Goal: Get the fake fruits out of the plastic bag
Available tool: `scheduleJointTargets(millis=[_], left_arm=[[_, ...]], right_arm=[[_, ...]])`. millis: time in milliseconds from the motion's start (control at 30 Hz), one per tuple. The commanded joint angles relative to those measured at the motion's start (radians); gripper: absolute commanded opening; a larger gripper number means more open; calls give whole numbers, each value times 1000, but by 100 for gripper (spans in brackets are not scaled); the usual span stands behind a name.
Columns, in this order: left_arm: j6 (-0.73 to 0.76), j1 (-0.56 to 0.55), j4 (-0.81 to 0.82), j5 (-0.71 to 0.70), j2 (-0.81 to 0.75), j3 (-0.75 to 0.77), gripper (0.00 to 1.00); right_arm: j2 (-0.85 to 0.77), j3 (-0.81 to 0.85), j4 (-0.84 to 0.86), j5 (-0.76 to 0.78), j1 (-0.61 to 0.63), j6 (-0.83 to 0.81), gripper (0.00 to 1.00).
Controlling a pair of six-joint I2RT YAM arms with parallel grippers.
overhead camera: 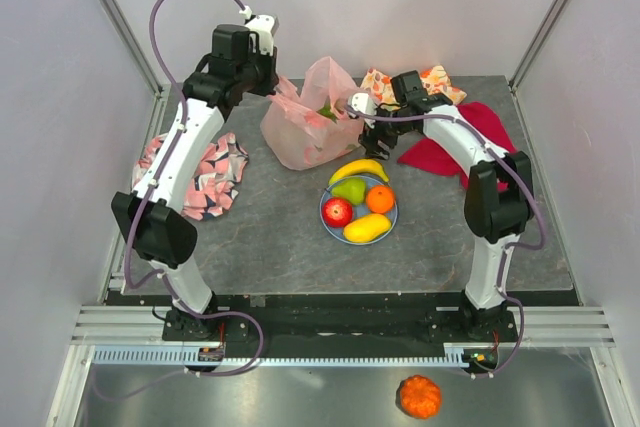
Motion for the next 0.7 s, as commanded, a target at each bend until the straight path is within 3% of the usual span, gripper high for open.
scheduleJointTargets(millis=[0, 200, 333, 533, 667], left_arm=[[-16, 4, 35, -32, 2, 20, 1], [-21, 4, 36, -22, 3, -12, 1], [-2, 3, 15, -29, 2, -23, 2], [-11, 4, -28, 102, -148, -235, 1], [-34, 1, -27, 146, -231, -363, 1]], right_arm=[[-196, -13, 80, -34, -4, 107, 80], [-517, -211, 119, -82, -1, 116, 85], [-607, -308, 201, -63, 8, 236, 85], [-457, -167, 370, -36, 134, 327, 75], [-209, -26, 465, 28, 209, 388, 62]])
